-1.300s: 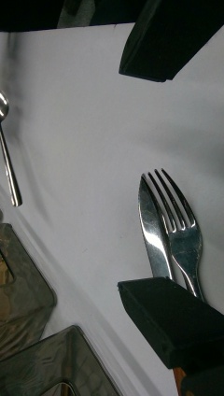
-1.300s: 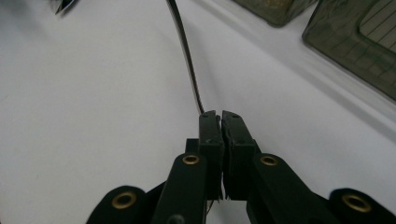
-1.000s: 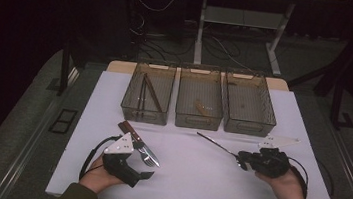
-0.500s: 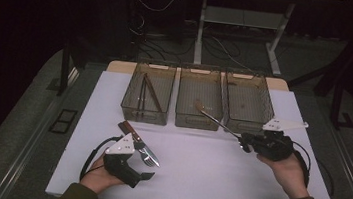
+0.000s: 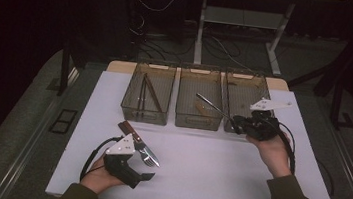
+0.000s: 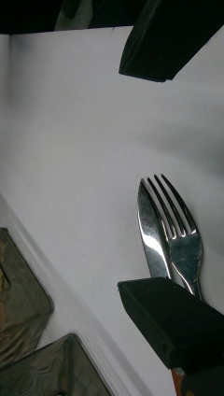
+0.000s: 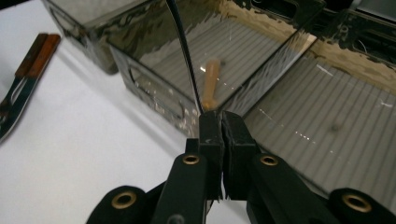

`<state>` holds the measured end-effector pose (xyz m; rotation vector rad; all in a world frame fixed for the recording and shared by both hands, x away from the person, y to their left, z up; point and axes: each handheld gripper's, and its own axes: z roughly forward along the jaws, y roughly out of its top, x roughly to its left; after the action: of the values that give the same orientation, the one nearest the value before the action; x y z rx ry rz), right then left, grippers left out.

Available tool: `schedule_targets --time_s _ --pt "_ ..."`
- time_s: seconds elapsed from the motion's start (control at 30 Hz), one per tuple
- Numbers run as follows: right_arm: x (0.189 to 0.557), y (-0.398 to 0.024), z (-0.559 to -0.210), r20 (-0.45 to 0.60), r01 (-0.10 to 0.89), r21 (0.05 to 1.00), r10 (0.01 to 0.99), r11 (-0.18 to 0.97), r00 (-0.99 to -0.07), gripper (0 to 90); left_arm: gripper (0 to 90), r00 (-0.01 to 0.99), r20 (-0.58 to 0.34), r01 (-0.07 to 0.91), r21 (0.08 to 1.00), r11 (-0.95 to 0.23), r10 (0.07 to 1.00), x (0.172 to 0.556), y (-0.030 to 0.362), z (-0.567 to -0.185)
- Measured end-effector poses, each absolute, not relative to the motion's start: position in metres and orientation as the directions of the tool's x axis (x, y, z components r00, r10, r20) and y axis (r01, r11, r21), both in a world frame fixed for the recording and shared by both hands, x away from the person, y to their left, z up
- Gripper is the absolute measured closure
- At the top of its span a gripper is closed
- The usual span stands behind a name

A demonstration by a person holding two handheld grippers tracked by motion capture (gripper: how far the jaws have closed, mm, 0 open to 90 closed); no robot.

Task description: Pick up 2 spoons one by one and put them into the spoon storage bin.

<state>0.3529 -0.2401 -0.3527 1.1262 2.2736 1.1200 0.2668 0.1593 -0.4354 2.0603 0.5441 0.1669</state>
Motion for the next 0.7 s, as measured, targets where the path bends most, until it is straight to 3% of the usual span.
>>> schedule_targets --time_s 0.7 --pt "0.421 -0.193 -0.350 -0.031 0.537 0.751 0.834 0.383 -0.551 87.5 0.0 0.897 -0.096 0.300 0.849 -0.435 0.431 0.267 0.158 -0.435"
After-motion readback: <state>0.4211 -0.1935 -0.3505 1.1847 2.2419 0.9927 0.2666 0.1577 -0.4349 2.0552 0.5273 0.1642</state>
